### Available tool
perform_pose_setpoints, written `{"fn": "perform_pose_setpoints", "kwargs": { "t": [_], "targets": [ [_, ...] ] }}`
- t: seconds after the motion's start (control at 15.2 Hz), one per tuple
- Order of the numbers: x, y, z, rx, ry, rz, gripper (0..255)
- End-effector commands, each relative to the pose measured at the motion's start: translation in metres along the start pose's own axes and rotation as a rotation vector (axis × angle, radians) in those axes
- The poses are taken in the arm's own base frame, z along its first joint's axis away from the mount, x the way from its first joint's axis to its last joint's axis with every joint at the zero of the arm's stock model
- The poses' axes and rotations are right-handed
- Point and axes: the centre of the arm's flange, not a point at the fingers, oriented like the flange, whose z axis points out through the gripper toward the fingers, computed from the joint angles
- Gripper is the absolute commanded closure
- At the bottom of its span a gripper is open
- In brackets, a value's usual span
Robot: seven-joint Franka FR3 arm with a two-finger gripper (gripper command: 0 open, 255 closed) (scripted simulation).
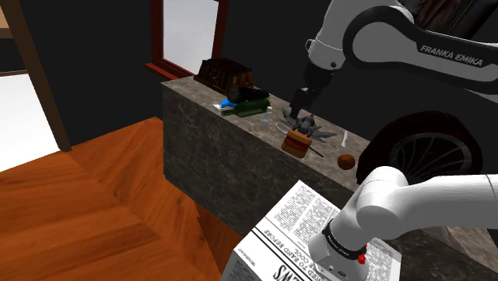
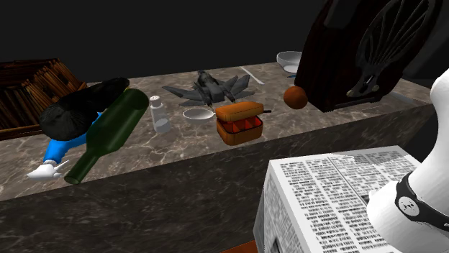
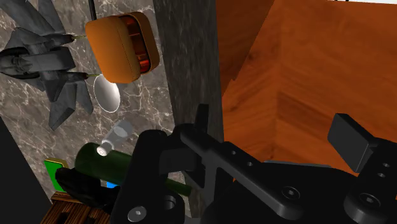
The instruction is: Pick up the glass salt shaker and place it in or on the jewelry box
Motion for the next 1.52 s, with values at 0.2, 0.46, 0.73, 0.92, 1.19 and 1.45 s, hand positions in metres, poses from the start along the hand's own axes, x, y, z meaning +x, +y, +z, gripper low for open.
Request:
{"fn": "perform_pose_setpoints", "kwargs": {
  "t": [0.2,0.46,0.73,0.92,1.19,1.45],
  "targets": [
    [0.02,0.025,0.024,0.007,0.011,0.024,0],
    [0.046,0.058,0.055,0.017,0.026,0.056,0],
    [0.071,0.091,0.086,0.026,0.041,0.088,0],
    [0.09,0.117,0.109,0.034,0.052,0.112,0],
    [0.114,0.152,0.141,0.043,0.066,0.144,0],
    [0.138,0.187,0.172,0.053,0.081,0.176,0]
  ]
}}
